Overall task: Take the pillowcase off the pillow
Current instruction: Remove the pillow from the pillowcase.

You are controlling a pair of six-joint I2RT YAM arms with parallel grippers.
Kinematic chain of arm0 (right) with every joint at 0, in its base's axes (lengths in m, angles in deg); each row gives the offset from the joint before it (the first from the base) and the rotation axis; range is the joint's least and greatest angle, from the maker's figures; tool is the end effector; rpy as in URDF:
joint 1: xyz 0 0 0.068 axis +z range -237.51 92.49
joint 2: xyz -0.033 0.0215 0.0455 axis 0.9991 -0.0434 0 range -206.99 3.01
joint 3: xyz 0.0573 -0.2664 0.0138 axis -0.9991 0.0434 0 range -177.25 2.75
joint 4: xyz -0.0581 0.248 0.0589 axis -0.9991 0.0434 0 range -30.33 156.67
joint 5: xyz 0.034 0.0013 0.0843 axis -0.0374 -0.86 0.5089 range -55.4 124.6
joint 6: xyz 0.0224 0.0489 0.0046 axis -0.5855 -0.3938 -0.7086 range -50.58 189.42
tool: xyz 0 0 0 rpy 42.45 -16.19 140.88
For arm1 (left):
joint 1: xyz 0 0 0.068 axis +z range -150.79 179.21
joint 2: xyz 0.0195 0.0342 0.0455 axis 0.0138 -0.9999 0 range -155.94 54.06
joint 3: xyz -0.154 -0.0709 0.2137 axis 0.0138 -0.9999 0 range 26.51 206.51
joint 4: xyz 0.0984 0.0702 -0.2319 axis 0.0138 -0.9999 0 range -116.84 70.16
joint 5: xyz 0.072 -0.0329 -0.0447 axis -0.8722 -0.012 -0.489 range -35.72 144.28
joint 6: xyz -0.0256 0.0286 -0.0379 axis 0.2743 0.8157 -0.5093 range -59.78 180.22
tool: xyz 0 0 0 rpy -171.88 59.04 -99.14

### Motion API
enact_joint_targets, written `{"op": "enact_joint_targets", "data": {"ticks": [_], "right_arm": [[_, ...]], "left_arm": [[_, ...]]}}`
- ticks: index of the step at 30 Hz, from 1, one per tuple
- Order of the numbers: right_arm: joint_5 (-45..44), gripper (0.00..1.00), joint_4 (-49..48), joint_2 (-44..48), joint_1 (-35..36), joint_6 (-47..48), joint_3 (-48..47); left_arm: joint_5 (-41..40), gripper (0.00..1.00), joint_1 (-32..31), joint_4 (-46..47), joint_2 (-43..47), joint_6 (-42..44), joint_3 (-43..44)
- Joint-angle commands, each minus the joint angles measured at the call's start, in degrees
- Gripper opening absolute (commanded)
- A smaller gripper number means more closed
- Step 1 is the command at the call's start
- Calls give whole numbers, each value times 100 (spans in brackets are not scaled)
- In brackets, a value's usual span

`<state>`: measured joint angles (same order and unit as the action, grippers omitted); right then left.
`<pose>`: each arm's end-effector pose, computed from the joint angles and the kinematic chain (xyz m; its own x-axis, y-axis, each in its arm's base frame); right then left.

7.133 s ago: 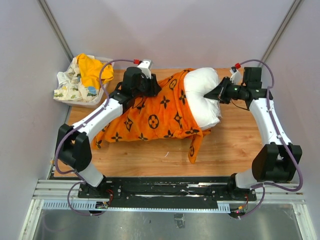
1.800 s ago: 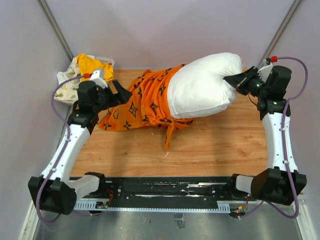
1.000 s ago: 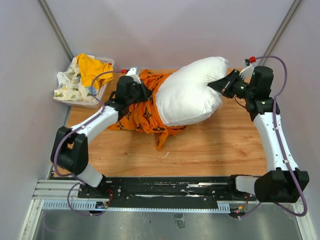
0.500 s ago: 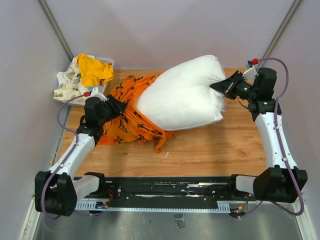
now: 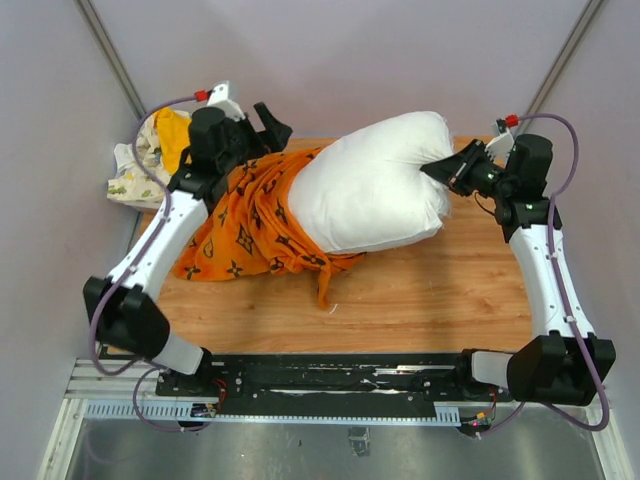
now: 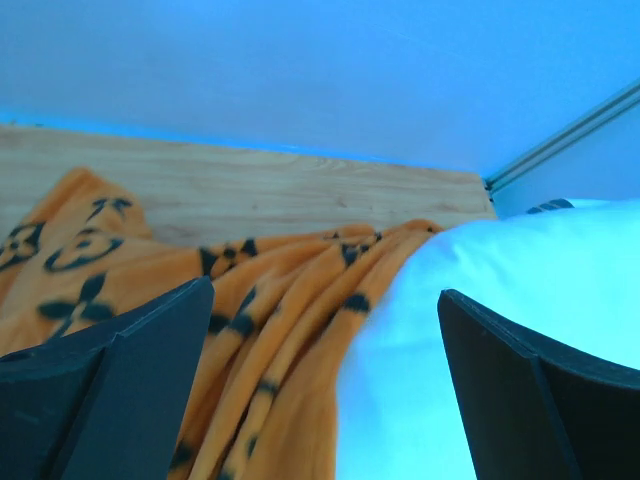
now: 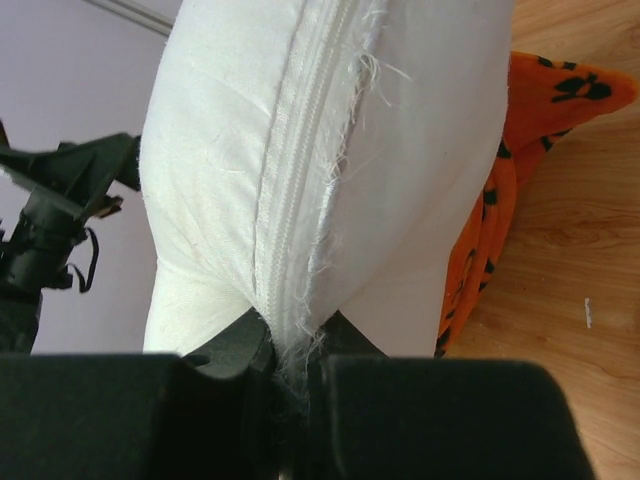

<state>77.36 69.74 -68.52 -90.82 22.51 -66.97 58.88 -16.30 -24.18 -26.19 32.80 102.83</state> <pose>0.2820 0.0079 0.3955 -0.5939 0.5715 -0.5663 -0.2740 0.5182 0.8102 0.3193 -0.0914 0.4010 -0.2809 -0.3983 -0.8732 0.2408 0.8515 -0.4659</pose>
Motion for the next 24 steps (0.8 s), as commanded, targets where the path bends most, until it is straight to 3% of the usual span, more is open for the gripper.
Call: {"op": "enact_joint_targets", "data": {"ticks": [1,3,6,9,10,12,13,14,19,24], "right_arm": [[-135,1,-619,290,189,7,-29],[-130,1,-619,320,247,6,16],[-119,1,-593,377,294,19,78],[-89,1,-650,432,296,-11,166],[-68,1,-693,445,296,-21,196],[-45,1,-710,446,296,-9,186],[-35,1,-704,437,289,20,154],[-26,1,-673,426,276,57,124],[482,1,-1237,347,-44,-462,214],[742,1,-1873,184,-367,-1046,330]], "left_arm": [[82,99,-395,-752,-1390,708,1006],[-227,99,-593,-984,-1941,810,1342],[-8,99,-656,-761,-2466,712,1177],[205,84,-663,-328,-2864,741,685],[259,75,-655,-307,-2998,760,568],[288,39,-630,-342,-3123,737,414],[273,16,-615,-286,-3058,719,277],[182,2,-600,-186,-2919,668,71],[-739,0,-328,146,-1578,415,-1027],[-1000,0,456,438,-83,-312,-2458]]}}
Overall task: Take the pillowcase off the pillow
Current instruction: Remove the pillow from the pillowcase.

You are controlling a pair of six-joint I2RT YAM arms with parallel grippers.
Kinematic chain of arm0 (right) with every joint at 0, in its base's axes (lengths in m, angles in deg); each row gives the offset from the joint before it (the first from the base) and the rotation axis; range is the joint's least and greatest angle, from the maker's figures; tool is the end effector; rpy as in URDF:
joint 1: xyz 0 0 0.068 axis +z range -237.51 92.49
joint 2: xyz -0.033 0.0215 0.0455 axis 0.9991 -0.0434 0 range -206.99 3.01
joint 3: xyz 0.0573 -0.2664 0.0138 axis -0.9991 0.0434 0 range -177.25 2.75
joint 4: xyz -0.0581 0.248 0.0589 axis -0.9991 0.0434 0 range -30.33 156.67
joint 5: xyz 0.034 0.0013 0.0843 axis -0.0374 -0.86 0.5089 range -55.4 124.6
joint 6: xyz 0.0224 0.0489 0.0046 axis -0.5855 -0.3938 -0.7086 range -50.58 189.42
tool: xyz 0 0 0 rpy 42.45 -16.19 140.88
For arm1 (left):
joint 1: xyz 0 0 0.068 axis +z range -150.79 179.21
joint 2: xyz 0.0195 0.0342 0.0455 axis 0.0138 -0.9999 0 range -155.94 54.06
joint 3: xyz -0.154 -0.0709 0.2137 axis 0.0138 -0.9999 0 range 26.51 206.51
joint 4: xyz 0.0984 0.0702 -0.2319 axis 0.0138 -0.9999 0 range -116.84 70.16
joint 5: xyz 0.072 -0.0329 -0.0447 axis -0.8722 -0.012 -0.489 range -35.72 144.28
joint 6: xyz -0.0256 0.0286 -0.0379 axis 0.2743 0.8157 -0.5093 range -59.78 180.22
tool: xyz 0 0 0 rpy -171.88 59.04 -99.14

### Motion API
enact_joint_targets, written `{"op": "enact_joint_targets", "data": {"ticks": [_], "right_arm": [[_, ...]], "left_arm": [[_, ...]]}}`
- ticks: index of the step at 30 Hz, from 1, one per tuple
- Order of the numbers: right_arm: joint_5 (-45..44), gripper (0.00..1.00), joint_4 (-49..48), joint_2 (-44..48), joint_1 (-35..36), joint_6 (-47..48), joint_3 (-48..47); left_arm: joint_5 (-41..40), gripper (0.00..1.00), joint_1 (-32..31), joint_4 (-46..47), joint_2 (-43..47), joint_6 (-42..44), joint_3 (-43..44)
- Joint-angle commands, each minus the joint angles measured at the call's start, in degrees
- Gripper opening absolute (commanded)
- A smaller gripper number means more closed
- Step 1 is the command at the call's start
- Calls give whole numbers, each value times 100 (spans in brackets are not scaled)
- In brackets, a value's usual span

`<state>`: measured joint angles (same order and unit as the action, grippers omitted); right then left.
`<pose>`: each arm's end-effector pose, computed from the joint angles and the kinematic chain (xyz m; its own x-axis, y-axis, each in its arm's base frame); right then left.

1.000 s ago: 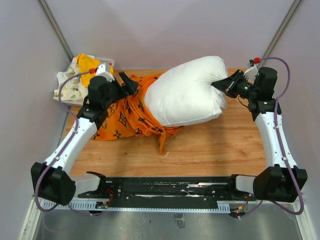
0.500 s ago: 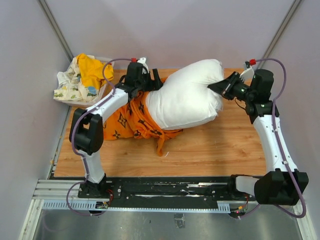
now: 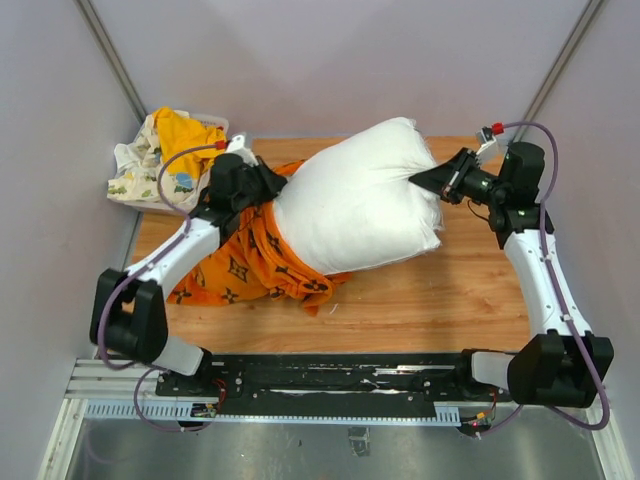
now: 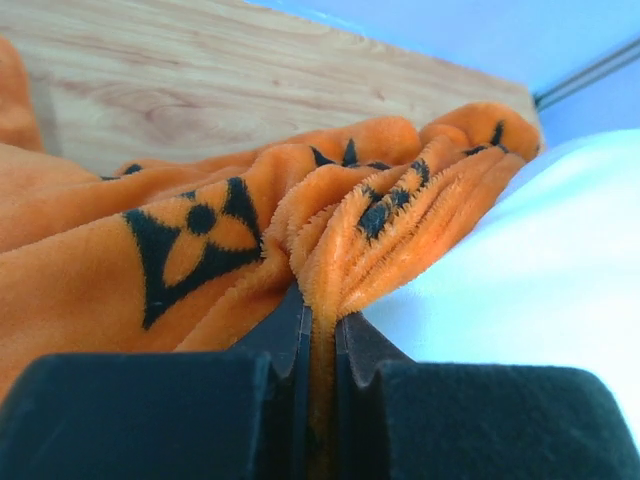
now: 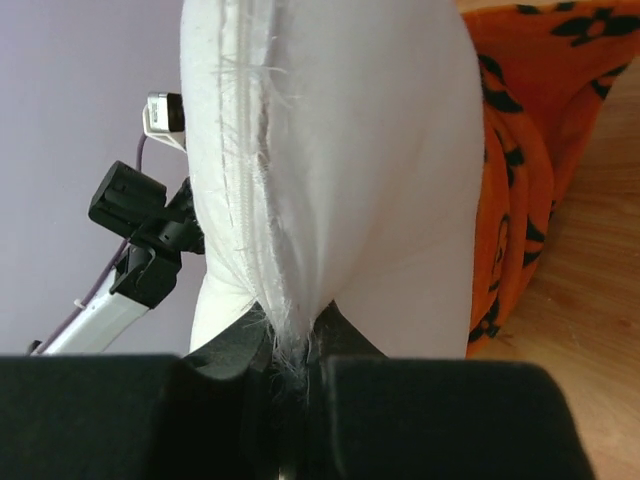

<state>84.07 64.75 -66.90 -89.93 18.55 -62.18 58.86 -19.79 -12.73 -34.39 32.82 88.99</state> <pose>0.2751 0.0155 0.3829 -0.6690 0.5328 -0.5182 -0.3191 0.4239 0.8477 0.3423 -0.1207 0.2887 -0.4535 -0.3289 -0.8283 0.2110 0.8633 -0.4584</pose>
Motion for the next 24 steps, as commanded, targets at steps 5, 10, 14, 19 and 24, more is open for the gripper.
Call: {"op": "enact_joint_targets", "data": {"ticks": [5,10,14,19,24], "right_arm": [[3,1,-1142,-211,-517,-424,-429],[-422,1,-289,-281,-177,384,-926],[-438,1,75,-426,17,696,-1284],[-400,1,227,-766,116,888,-1995],[-289,1,807,-1644,404,1335,-3354]], "left_arm": [[-1330,0,1224,-786,2232,-582,-2154],[-1232,0,1094,-1215,2577,-433,-2336],[-1757,0,331,-1229,2589,-101,-2121],[-2708,0,-979,-1151,2454,356,-1364],[-3104,0,-2078,-1159,2034,503,-875]]}}
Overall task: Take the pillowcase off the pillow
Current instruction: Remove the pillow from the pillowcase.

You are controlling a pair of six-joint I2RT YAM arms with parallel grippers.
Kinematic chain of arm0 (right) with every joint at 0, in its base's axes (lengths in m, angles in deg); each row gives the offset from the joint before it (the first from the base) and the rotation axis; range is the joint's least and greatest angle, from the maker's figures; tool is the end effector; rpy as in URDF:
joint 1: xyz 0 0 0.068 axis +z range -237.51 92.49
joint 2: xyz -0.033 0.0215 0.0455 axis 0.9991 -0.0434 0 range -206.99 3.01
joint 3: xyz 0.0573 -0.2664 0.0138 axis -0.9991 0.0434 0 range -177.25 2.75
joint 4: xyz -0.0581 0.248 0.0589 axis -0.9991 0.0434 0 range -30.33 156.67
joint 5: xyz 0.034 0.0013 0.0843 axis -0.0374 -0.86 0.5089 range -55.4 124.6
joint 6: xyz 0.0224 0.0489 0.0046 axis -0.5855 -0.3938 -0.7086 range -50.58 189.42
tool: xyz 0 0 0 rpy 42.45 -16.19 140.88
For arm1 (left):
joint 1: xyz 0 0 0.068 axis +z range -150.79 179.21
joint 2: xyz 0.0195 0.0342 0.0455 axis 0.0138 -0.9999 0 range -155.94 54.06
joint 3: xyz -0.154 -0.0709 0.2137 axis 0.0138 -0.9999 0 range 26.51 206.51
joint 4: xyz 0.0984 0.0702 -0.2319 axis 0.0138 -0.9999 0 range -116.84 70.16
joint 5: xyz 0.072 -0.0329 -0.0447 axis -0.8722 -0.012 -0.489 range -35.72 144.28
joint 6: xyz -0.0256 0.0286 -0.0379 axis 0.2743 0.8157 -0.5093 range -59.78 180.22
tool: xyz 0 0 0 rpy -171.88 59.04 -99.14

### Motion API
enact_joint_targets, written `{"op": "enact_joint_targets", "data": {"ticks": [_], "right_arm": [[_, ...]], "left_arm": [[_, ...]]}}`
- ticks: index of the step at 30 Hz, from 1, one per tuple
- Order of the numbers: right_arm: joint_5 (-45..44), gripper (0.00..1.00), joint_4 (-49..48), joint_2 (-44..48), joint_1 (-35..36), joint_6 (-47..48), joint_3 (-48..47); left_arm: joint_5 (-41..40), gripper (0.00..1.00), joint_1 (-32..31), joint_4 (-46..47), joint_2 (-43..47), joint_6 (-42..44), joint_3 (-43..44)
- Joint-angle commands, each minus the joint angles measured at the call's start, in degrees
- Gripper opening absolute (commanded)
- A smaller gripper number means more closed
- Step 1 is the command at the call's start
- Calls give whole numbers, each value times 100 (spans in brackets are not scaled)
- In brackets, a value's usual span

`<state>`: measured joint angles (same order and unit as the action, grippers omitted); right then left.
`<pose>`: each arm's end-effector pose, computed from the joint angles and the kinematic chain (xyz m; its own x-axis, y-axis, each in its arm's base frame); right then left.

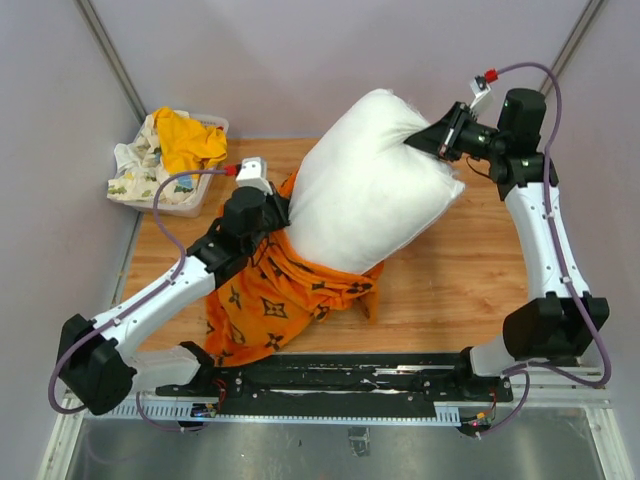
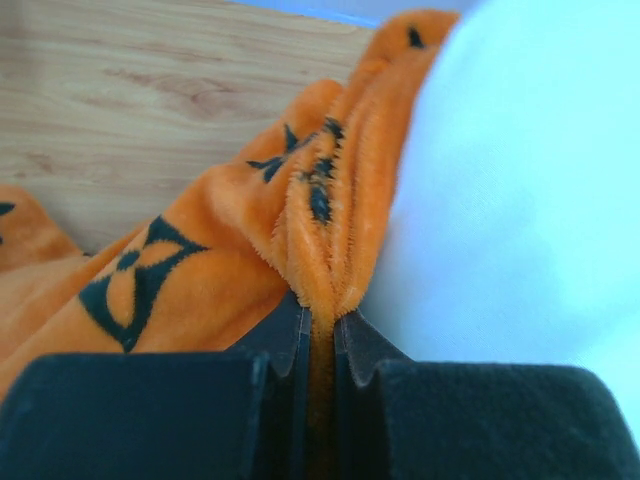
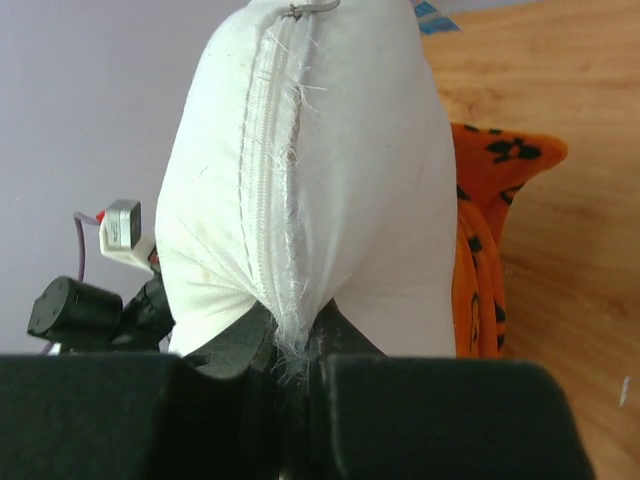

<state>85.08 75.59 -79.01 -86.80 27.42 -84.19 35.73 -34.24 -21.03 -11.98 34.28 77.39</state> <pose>0.3168 0.0314 0.4373 -0.6538 0.4178 -0.6309 -0.4408 0.4674 0.7663 0.2302 -0.1383 0.3183 -0.3283 -0.2801 -0.9021 0.1382 0.9305 -0.3392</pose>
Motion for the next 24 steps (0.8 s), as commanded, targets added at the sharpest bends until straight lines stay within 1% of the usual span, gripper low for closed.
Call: {"op": "enact_joint_targets", "data": {"ticks": [1,4,5,6,7,8,9,10,11,12,14,15,17,20,21,22,24], "right_arm": [[-315,1,-143,-642,157,535,-1408],[-28,1,44,-1088,239,522,-1883],[13,1,46,-1144,259,529,-1927],[43,1,55,-1163,281,557,-1933],[56,1,83,-1160,288,608,-1920],[47,1,119,-1147,284,652,-1903],[28,1,139,-1112,277,699,-1864],[-2,1,135,-1064,280,704,-1832],[-29,1,87,-1012,286,670,-1754],[-37,1,-70,-948,289,590,-1626],[-57,1,-398,-787,289,405,-1353],[-101,1,-489,-755,287,354,-1256],[-138,1,-694,-707,289,172,-1063],[-78,1,-935,-715,343,-27,-911],[-84,1,-939,-722,388,-30,-914],[-90,1,-936,-725,437,-28,-928],[-110,1,-940,-723,557,-19,-955]], "left_arm": [[-829,0,-848,-287,-256,327,280],[-941,0,-1375,-141,-322,150,130],[-963,0,-1431,-129,-317,90,85],[-980,5,-1451,-144,-298,74,52],[-1043,17,-1453,-177,-265,84,23],[-1154,40,-1449,-216,-212,130,20],[-1315,72,-1439,-261,-147,216,26],[-1381,95,-1377,-300,-72,330,50],[-1199,99,-1161,-423,-7,413,121],[-852,99,-847,-576,32,411,315],[210,99,117,-728,125,322,574],[574,99,522,-660,243,255,637],[877,99,1119,-365,395,191,700],[1000,99,1517,-7,233,18,920],[1198,99,1588,114,43,-69,1007],[1565,99,1607,229,-213,-143,1091],[2173,99,1605,302,-894,-309,1287]]}}
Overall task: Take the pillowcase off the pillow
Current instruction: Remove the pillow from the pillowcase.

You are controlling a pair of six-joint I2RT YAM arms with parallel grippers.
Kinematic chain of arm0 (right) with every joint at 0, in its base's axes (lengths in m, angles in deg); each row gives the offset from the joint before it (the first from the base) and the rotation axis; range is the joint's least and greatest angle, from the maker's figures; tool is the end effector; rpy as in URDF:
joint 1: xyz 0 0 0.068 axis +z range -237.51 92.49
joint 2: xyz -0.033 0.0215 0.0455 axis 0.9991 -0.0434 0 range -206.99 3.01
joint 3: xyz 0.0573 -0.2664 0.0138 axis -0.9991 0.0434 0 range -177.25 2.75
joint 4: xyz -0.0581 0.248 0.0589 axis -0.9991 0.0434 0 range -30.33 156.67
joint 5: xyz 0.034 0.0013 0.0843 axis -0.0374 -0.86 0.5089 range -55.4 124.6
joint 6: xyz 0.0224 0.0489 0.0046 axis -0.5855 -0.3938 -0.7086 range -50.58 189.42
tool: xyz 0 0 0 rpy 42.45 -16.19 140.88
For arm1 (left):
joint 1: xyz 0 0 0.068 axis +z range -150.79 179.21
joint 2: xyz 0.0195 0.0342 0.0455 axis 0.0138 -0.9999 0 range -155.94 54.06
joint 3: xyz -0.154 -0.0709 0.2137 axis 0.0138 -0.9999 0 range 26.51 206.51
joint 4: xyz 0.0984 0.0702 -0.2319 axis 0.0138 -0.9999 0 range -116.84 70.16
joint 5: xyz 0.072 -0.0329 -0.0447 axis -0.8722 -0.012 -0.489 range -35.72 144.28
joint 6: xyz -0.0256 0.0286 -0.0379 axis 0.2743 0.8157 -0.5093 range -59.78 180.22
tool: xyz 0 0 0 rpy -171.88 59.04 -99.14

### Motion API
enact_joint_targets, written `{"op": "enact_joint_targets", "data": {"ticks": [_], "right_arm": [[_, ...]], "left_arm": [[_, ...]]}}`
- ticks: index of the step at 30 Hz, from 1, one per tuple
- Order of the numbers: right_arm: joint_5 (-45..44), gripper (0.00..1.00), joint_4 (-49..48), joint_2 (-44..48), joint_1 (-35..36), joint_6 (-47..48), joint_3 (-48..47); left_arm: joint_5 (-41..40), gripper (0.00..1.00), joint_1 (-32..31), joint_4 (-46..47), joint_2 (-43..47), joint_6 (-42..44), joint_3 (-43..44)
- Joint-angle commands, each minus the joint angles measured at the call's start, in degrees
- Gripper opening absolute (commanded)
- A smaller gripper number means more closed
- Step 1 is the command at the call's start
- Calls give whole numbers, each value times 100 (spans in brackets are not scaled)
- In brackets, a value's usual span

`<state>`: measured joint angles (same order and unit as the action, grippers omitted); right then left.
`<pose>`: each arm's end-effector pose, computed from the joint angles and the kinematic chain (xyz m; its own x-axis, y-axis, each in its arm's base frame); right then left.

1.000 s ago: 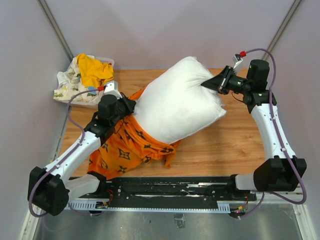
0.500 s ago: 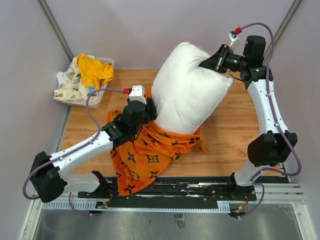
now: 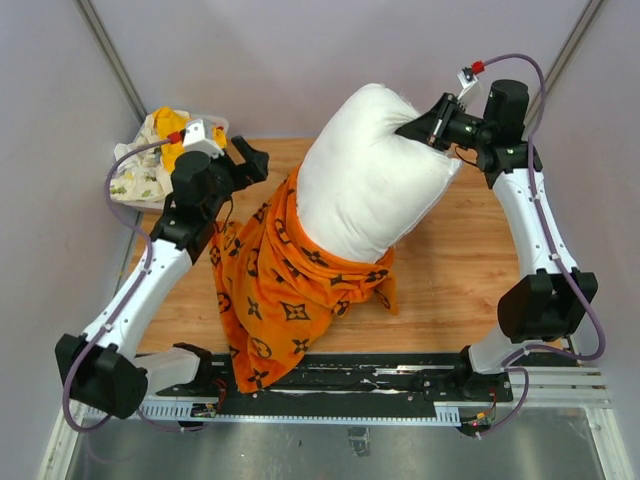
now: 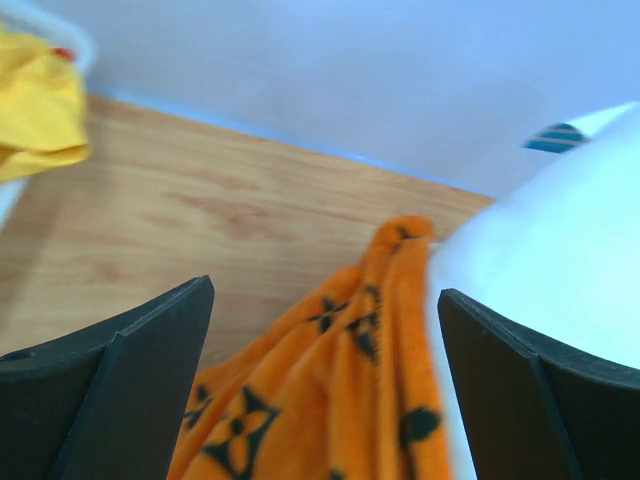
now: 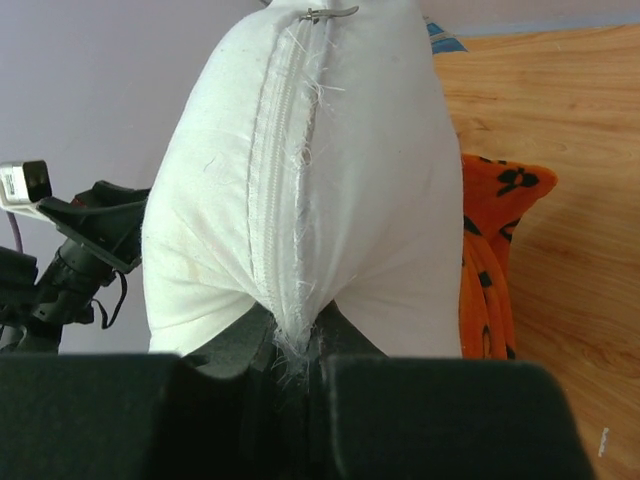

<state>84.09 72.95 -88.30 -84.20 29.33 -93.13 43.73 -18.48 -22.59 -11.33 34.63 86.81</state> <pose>0.3593 0.0479 0.4420 -0.6231 0.3830 -0.6819 -0.5052 0.4685 0.7248 0.2568 -0.0749 0.3767 -0.1715 -0.3909 -0.9043 0.0575 0.9124 -0.4053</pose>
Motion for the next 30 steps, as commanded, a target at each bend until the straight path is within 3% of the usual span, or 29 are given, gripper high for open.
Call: {"op": "enact_joint_targets", "data": {"ticks": [1,5,6,7,9,10,11,12,14,19,25,26,30], "right_arm": [[-26,1,-681,205,338,-198,-76],[-15,1,-696,232,379,-164,-107],[-18,1,-687,237,371,-139,-138],[-25,1,-686,236,358,-131,-169],[-40,1,-740,236,331,-142,-223],[-65,1,-785,244,305,-161,-231],[-74,1,-841,254,279,-202,-231],[-73,1,-901,258,238,-258,-226],[-25,1,-1093,288,99,-419,-177],[74,1,-1739,482,-564,-975,99],[84,1,-1953,594,-921,-1168,353],[94,1,-1957,586,-906,-1176,366],[60,1,-1833,553,-824,-991,436]], "left_arm": [[1615,99,22,429,-1280,-401,416],[2004,99,-228,726,-2072,-430,-71],[2116,97,-290,859,-2138,-449,-432],[2280,88,-329,1055,-2167,-474,-757],[2613,47,-357,1464,-2105,-574,-1430],[2501,18,-354,1525,-1961,-622,-1715],[2173,3,-326,1412,-1798,-656,-1995],[1756,1,-214,1293,-1570,-752,-2273],[1409,0,288,1252,-1057,-1038,-2887],[2020,0,1834,1451,22,-1641,-4024],[1763,1,2103,1259,580,-1708,-3980],[1826,8,2103,1259,609,-1607,-3875],[2078,56,2096,585,384,-911,-2751]]}}
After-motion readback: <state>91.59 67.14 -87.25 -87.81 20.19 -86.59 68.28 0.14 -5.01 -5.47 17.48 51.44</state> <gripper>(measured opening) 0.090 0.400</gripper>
